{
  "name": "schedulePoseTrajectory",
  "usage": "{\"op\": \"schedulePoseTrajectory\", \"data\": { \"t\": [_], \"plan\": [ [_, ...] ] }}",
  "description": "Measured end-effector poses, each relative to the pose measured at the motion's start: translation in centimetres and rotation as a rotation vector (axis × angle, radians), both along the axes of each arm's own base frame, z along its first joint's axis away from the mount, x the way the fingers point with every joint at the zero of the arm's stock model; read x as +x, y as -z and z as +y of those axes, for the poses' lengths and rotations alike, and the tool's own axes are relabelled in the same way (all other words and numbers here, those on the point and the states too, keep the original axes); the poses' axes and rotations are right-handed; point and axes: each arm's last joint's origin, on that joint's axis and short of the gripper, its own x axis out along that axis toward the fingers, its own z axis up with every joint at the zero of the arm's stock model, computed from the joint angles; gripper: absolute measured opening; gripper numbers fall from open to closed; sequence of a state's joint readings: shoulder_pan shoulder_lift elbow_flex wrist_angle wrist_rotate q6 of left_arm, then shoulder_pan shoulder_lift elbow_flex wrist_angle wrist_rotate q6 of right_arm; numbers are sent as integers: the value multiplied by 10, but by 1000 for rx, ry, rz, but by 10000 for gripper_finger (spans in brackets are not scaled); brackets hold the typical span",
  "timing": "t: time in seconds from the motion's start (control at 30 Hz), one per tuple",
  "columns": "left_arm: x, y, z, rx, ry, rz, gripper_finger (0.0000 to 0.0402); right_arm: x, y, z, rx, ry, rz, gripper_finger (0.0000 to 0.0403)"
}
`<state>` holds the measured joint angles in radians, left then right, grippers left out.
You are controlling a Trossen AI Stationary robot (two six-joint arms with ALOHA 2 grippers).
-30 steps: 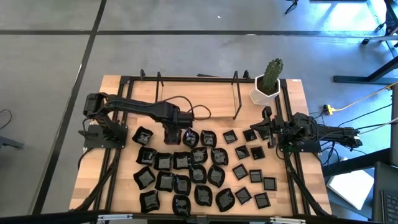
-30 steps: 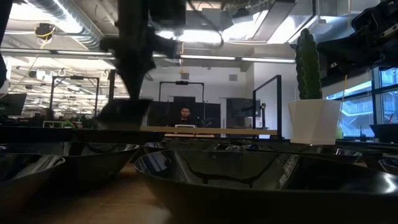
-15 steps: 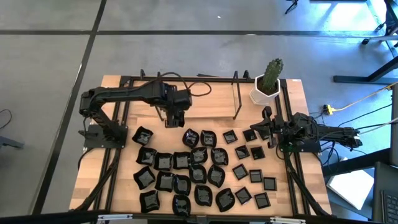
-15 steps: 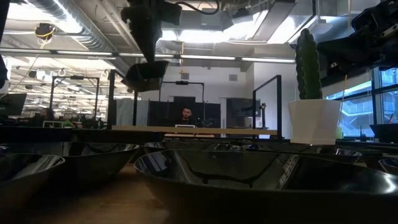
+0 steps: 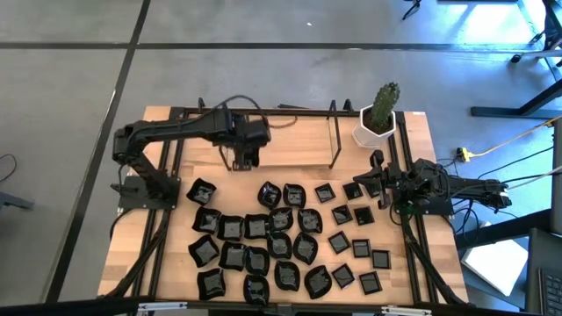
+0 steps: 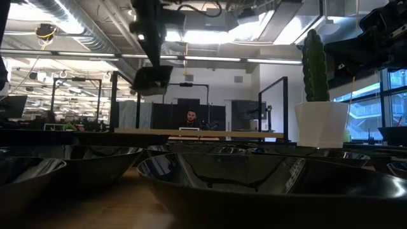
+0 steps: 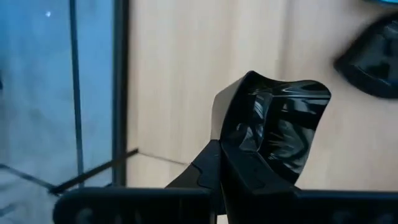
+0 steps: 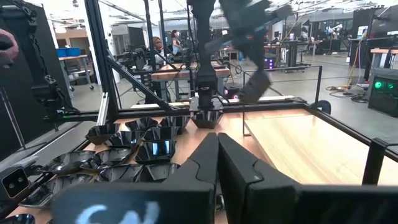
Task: Pick & Place Mini shaped plates
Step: Put the black distorted square plate on the shelf
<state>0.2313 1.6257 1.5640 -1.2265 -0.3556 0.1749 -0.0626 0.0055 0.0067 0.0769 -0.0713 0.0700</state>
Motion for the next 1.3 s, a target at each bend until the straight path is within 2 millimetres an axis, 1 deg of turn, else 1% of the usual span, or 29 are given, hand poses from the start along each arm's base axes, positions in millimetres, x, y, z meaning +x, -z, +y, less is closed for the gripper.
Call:
{"op": "schedulePoseTrajectory", "data": {
  "t": [0.13, 0.27, 0.37, 0.63, 0.83, 1.1, 1.3],
  "plan": [
    [1, 6, 23, -55, -8, -65, 1, 0, 0, 0, 0, 0, 0, 11],
    [-7, 21, 39, -81, -35, -23, 2, 0, 0, 0, -5, 0, 0, 11],
    [-12, 34, 45, -125, -44, -9, 1, 0, 0, 0, -26, 2, 0, 11],
    [-11, 50, 49, -153, -11, -37, 2, 0, 0, 0, -19, 2, -1, 11],
    [-12, 62, 49, -155, 2, 3, 1, 0, 0, 0, -21, 2, -1, 11],
    [-11, 62, 53, -143, 1, -30, 2, 0, 0, 0, -25, 3, -1, 11],
    [-8, 72, 57, -160, -11, 7, 2, 0, 0, 0, -23, 2, -1, 11]
  ]
}}
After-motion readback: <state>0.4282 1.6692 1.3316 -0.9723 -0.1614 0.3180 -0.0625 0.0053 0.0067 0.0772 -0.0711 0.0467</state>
